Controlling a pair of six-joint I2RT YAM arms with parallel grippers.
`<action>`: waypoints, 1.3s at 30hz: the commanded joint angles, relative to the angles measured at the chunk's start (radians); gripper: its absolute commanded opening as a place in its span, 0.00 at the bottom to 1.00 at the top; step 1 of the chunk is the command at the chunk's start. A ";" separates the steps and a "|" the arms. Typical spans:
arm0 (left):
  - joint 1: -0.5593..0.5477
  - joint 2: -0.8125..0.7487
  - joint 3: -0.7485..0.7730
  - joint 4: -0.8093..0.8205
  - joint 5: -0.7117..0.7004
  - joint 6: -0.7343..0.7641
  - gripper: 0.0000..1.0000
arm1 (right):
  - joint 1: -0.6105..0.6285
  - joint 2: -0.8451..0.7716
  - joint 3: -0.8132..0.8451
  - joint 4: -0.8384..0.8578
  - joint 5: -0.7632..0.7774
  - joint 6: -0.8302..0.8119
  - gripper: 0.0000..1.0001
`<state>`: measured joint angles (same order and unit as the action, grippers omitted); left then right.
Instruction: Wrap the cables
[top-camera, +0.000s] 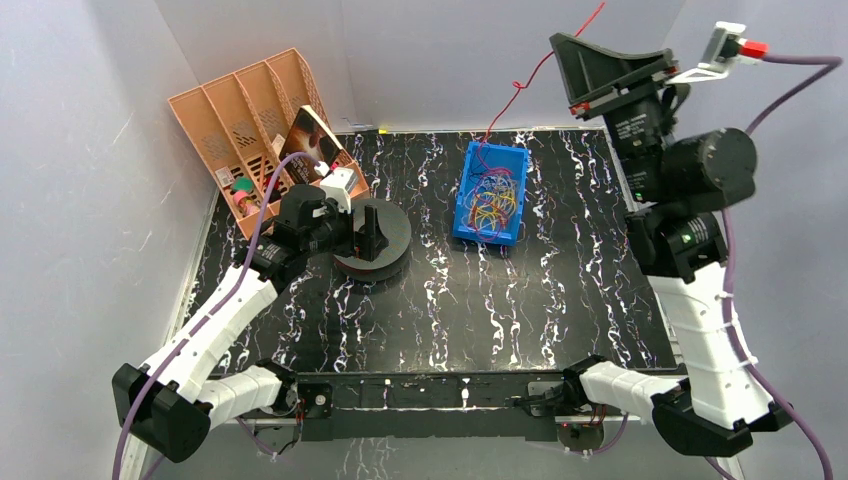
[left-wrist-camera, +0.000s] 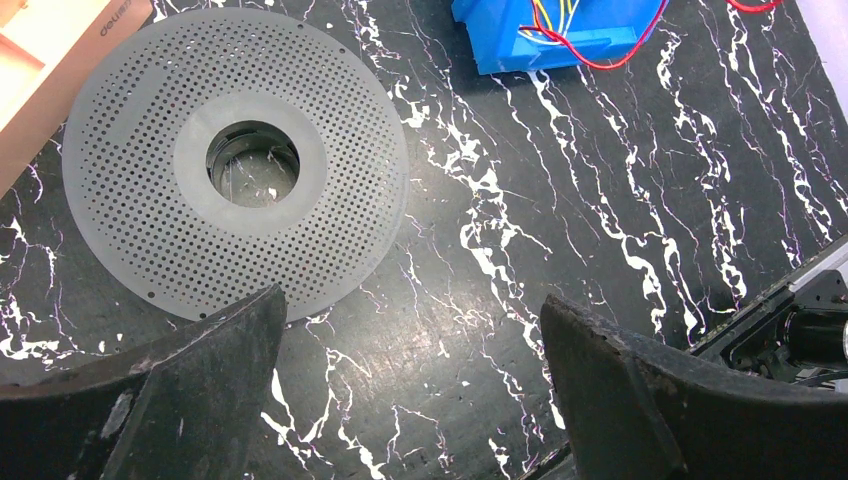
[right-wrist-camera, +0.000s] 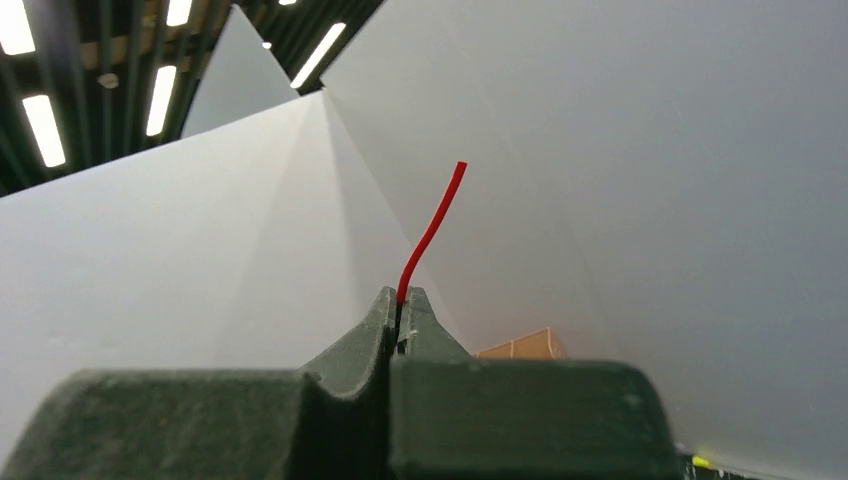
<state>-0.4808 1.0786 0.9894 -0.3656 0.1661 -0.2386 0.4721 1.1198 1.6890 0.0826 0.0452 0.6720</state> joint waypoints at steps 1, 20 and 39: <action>-0.001 -0.031 -0.010 0.017 0.016 0.007 0.98 | 0.003 -0.061 0.055 0.151 -0.084 -0.033 0.00; 0.000 -0.029 -0.021 0.028 0.004 0.016 0.98 | 0.002 -0.235 0.167 0.154 -0.101 -0.034 0.00; 0.000 -0.038 -0.023 0.028 -0.014 0.021 0.98 | -0.036 -0.229 0.356 0.102 -0.094 -0.009 0.00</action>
<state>-0.4808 1.0714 0.9714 -0.3439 0.1566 -0.2276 0.4549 0.8837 1.9709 0.1535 -0.0444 0.6537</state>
